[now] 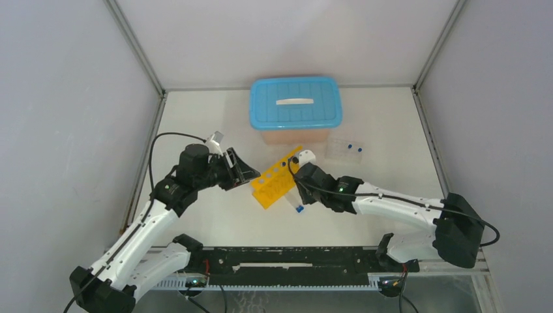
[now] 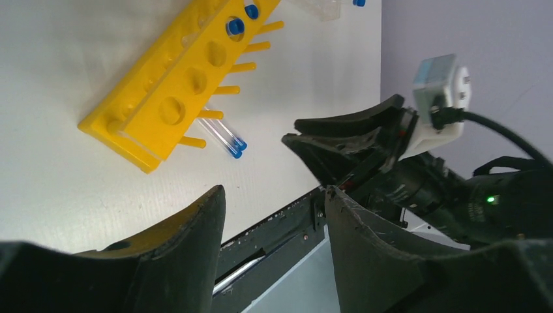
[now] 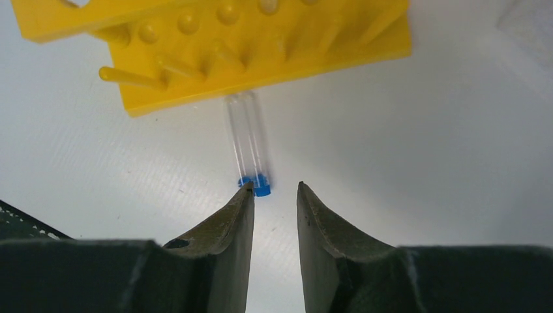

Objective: Organize the chemistry lab equipment
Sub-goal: Insert the test tube into the slot of the test tube rack, then pick up the test tube at the center of the board.

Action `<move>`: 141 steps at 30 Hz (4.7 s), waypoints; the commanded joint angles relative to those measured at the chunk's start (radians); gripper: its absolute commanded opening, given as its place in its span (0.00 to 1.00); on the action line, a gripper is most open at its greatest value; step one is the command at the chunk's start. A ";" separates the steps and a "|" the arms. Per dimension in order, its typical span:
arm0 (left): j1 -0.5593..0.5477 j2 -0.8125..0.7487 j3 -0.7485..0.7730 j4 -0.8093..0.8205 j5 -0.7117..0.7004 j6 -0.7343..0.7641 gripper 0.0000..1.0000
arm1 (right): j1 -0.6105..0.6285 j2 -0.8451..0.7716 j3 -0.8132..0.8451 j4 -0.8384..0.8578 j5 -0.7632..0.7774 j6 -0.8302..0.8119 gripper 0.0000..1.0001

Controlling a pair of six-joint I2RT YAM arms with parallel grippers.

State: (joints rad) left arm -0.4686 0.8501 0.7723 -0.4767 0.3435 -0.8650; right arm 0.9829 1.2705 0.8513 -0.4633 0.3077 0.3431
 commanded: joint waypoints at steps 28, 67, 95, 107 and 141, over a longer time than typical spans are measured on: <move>0.005 -0.050 -0.011 -0.025 -0.012 0.003 0.61 | 0.081 0.188 -0.169 0.384 0.037 0.051 0.36; 0.007 -0.012 -0.011 -0.008 -0.002 0.015 0.61 | 0.066 0.252 -0.200 0.406 -0.049 0.039 0.16; 0.007 0.015 -0.013 0.133 0.131 -0.129 0.63 | 0.103 -0.131 0.004 0.198 -0.106 -0.036 0.13; 0.007 0.046 -0.005 0.208 0.190 -0.192 0.63 | 0.142 -0.084 0.140 0.197 -0.144 -0.077 0.13; 0.042 0.077 -0.039 0.247 0.450 -0.094 0.48 | 0.117 -0.149 0.182 0.117 -0.353 -0.170 0.13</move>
State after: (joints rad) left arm -0.4358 0.9257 0.7319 -0.2691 0.7315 -0.9985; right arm 1.1179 1.1534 0.9897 -0.3393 0.0269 0.2043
